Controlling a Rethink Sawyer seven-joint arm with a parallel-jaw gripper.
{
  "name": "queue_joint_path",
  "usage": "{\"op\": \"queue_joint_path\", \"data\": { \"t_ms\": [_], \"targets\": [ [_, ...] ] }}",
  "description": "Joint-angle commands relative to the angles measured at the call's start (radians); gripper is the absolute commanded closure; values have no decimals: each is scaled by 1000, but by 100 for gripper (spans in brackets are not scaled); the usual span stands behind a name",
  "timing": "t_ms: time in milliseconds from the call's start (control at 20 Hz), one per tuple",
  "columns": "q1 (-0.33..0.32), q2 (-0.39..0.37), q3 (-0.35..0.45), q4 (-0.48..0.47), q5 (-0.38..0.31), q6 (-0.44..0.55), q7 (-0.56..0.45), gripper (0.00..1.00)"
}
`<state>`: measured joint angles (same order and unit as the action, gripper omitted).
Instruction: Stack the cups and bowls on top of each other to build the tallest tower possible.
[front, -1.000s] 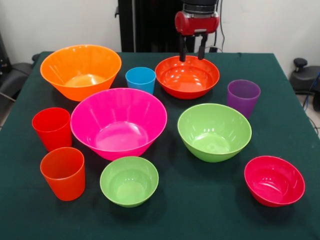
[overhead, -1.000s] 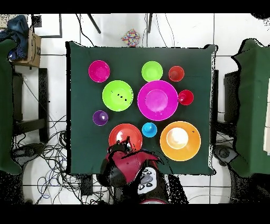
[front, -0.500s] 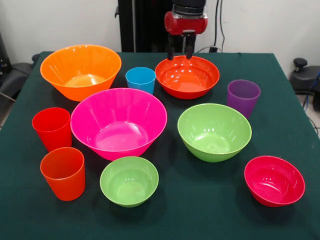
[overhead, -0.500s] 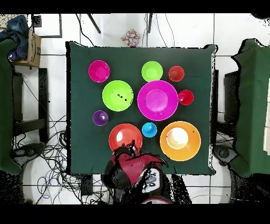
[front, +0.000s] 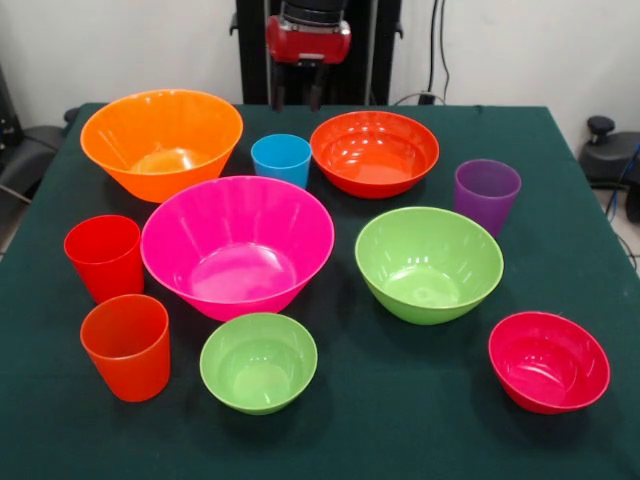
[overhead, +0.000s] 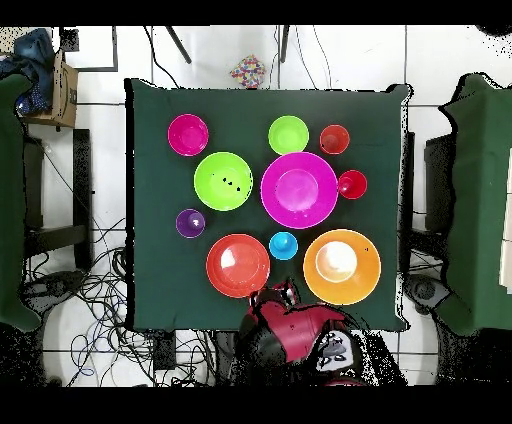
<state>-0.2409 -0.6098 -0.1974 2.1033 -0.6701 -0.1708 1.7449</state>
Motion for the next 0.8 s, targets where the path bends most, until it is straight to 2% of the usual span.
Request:
{"op": "queue_joint_path", "data": {
  "t_ms": [50,150,350,550,800],
  "targets": [
    [-23,61,46,-80,-71,-46,62,0],
    [-22,71,47,-99,-68,-69,69,0],
    [19,158,13,-145,-32,-146,79,0],
    [90,263,-59,-196,38,-231,78,0],
    [137,354,-111,-239,95,-309,69,0]
  ]
}}
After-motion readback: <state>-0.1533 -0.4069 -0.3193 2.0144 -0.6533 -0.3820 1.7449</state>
